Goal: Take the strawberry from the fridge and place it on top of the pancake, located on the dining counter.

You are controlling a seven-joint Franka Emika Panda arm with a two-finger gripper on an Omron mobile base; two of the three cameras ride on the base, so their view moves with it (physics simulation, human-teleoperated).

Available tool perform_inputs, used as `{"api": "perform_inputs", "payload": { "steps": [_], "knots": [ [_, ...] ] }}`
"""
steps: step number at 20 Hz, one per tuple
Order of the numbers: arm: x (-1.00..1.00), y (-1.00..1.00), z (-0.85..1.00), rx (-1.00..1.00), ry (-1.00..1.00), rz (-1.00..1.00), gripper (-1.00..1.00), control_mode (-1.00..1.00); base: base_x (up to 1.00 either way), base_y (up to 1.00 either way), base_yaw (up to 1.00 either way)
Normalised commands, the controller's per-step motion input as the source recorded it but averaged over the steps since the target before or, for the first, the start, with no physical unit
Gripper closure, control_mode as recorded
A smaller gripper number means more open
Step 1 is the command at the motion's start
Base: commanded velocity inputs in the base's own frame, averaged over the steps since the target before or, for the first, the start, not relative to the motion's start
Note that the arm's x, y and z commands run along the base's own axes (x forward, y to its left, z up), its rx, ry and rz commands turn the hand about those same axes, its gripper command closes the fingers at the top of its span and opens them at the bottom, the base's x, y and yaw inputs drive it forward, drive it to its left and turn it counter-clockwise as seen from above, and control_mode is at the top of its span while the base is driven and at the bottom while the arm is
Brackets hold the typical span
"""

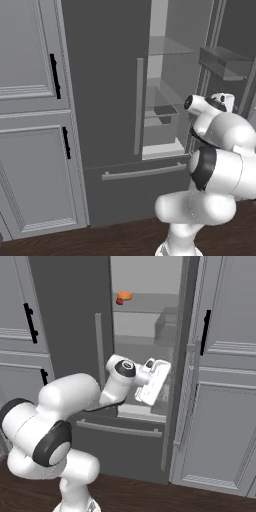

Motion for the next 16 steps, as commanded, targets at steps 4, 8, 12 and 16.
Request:
{"api": "perform_inputs", "payload": {
  "steps": [4, 8, 12, 16],
  "knots": [
    [-0.18, -0.69, 0.0, 0.03, -0.01, 0.0, -1.0, -1.0, 0.0, 0.0, 0.0],
    [-0.01, -0.28, 0.0, 0.01, -0.01, 0.0, -1.0, -1.0, 0.0, 0.0, 0.0],
    [-0.15, 0.19, 0.0, 0.0, 0.0, 0.0, -1.0, -1.0, 0.0, 0.0, 0.0],
    [-0.29, 0.83, 0.0, 0.13, -0.06, 0.0, -1.0, -1.0, 0.0, 0.0, 0.0]
  ]
}}
